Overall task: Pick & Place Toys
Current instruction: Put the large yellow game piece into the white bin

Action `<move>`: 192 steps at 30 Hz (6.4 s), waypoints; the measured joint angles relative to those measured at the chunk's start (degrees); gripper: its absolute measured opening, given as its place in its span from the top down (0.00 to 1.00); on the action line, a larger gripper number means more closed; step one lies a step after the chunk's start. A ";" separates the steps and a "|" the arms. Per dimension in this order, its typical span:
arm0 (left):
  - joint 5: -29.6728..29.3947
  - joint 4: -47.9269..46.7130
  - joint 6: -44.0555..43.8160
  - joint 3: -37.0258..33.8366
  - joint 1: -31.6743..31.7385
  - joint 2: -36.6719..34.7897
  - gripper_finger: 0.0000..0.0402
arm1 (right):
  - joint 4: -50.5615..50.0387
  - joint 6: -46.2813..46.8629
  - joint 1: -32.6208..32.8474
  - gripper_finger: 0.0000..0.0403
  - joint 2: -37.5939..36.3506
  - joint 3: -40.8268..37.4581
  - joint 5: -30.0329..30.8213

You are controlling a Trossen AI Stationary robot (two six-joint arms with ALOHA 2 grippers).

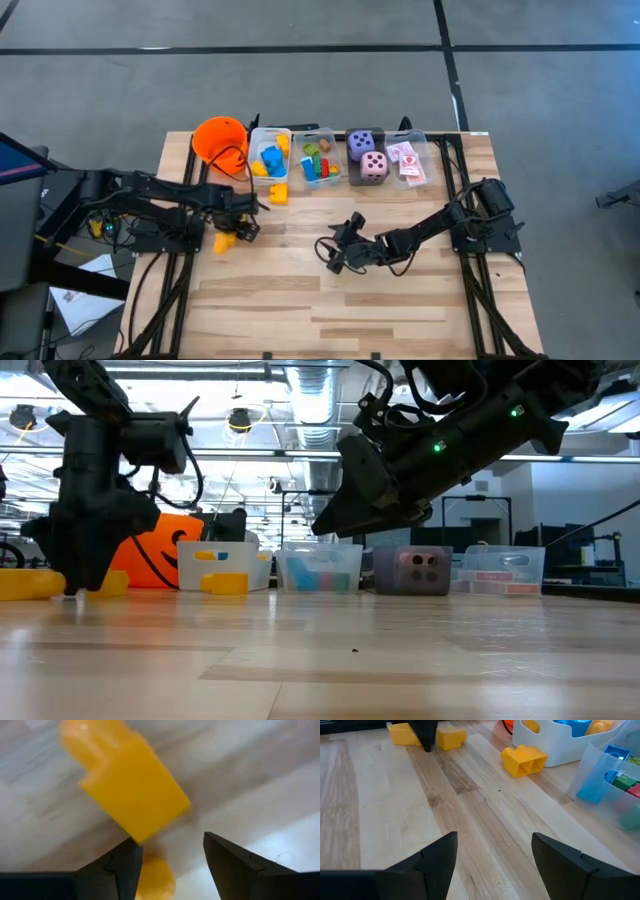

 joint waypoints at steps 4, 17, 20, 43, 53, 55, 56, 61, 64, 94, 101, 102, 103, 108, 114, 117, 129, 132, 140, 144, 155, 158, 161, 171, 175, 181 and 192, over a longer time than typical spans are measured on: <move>-0.59 1.97 -1.62 0.00 -0.02 -2.56 0.50 | 0.00 0.03 0.00 0.38 0.00 0.00 0.00; 0.47 5.09 -2.49 0.02 0.01 -5.72 0.50 | -0.64 0.46 0.00 0.38 0.00 0.00 -0.02; 5.28 7.99 5.05 0.02 0.00 -5.72 0.50 | -0.72 0.46 0.00 0.38 0.00 0.00 -0.02; -10.85 15.80 74.62 0.09 -0.64 -5.72 0.51 | -0.90 0.28 -0.10 0.38 0.00 0.00 -0.02; -12.21 6.61 89.71 0.59 -0.65 -5.72 0.45 | -1.33 0.30 -0.46 0.38 0.00 0.00 -0.01; -13.02 3.39 89.87 1.67 -0.66 -5.72 0.44 | -1.39 0.29 -0.44 0.38 0.00 0.00 0.00; -13.21 1.72 89.90 2.28 -0.66 -5.72 0.43 | -1.41 0.30 -0.44 0.38 0.00 0.00 -0.02; -13.88 -7.71 92.31 4.87 -0.68 -5.72 0.41 | -1.51 0.30 -0.44 0.38 0.00 0.00 -0.02; -15.59 -11.90 97.99 4.87 -0.75 -5.72 0.41 | -1.55 0.30 -0.44 0.38 0.00 0.00 0.00; -17.52 -1.61 105.76 4.87 -0.75 4.94 0.68 | -1.73 0.41 -0.44 0.38 0.00 0.00 -0.01; -15.46 1.92 96.34 4.95 -0.75 3.97 0.68 | -1.69 0.21 -0.44 0.38 0.00 0.00 0.04; -13.80 3.63 94.19 5.15 -0.72 3.27 0.68 | -1.53 -0.50 -0.44 0.38 0.00 0.00 0.07; -12.29 5.75 91.91 5.56 -0.74 2.29 0.68 | -1.15 -1.55 -0.44 0.38 0.00 0.00 0.09; -6.80 21.85 79.86 6.32 -0.75 -4.14 0.68 | 2.17 -6.59 -0.31 0.38 -0.02 0.00 0.20; -3.40 37.67 63.99 6.36 -0.75 -10.41 0.68 | 11.40 -17.31 -0.17 0.38 -0.09 0.02 0.22; -5.06 39.68 59.24 6.36 -0.75 -12.73 0.68 | 14.26 -23.66 0.11 0.38 -0.09 0.04 0.22; -34.81 40.27 59.41 6.25 10.57 -8.40 0.68 | 19.13 -21.30 -0.36 0.38 -0.15 0.04 0.17; -35.80 41.25 59.32 6.25 15.00 -5.20 0.61 | 18.32 -21.18 -0.11 0.38 -0.15 0.04 0.11; -34.17 41.73 56.19 6.25 20.24 -2.13 0.21 | 16.60 -21.48 1.33 0.38 -0.15 0.04 0.12; -20.08 38.28 56.22 6.25 19.75 -2.95 0.13 | 15.02 -21.30 1.49 0.38 -0.15 0.04 0.15; -1.11 23.29 59.58 6.27 10.22 -2.95 0.13 | 11.45 -18.69 1.53 0.38 -0.15 0.04 0.17; -4.40 19.39 58.90 6.27 6.76 -2.97 0.14 | 11.30 -18.58 1.52 0.38 -0.15 0.02 0.17; -4.73 13.61 55.17 6.27 3.53 -2.97 0.13 | 11.30 -18.58 1.53 0.38 -0.15 0.02 0.17; -3.92 -4.05 14.69 6.27 -4.87 -2.97 0.13 | 11.28 -18.54 1.51 0.38 -0.15 0.03 0.17; -3.16 -9.93 10.66 6.27 -7.49 -2.97 0.15 | 11.28 -18.41 1.53 0.38 -0.15 0.02 0.15; -3.04 -16.99 4.83 6.27 -8.76 -2.97 0.15 | 10.92 -17.22 1.52 0.38 -0.15 0.04 0.14; 3.57 -17.45 -1.16 6.27 -13.97 -2.97 0.15 | 9.99 -17.05 1.51 0.38 -0.15 0.02 0.13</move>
